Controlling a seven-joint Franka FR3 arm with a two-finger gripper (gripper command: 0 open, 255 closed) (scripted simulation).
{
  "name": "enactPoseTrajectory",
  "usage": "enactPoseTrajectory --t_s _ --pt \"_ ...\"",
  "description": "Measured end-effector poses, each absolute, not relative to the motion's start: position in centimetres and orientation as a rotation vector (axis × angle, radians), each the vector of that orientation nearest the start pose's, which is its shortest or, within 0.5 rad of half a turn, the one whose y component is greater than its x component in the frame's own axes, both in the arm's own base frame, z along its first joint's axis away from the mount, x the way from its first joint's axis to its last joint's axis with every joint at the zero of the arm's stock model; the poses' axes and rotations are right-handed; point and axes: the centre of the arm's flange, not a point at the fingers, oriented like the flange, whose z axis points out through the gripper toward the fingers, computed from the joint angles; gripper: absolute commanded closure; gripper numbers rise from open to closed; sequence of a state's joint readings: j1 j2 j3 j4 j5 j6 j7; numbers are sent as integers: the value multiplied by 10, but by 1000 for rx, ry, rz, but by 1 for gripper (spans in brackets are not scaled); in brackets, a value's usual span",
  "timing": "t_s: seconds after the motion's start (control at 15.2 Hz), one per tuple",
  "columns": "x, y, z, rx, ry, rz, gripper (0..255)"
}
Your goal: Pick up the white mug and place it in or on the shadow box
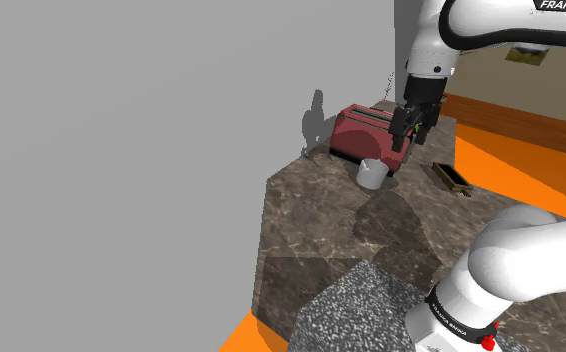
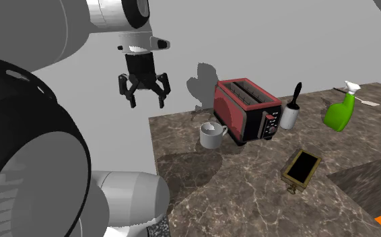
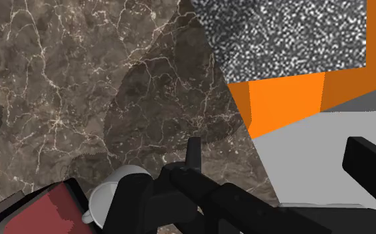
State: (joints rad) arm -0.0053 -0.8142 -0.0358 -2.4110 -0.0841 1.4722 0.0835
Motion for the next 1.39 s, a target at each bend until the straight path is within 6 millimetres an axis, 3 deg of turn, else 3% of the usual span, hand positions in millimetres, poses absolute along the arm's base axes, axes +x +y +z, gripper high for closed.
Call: enactPoseTrajectory --t_s 0.13,0.33,1.39 --pt "288 -27 562 -3191 184 193 0" --pt "301 -47 542 -3191 191 166 0" --pt "396 -167 412 -3183 227 -12 0"
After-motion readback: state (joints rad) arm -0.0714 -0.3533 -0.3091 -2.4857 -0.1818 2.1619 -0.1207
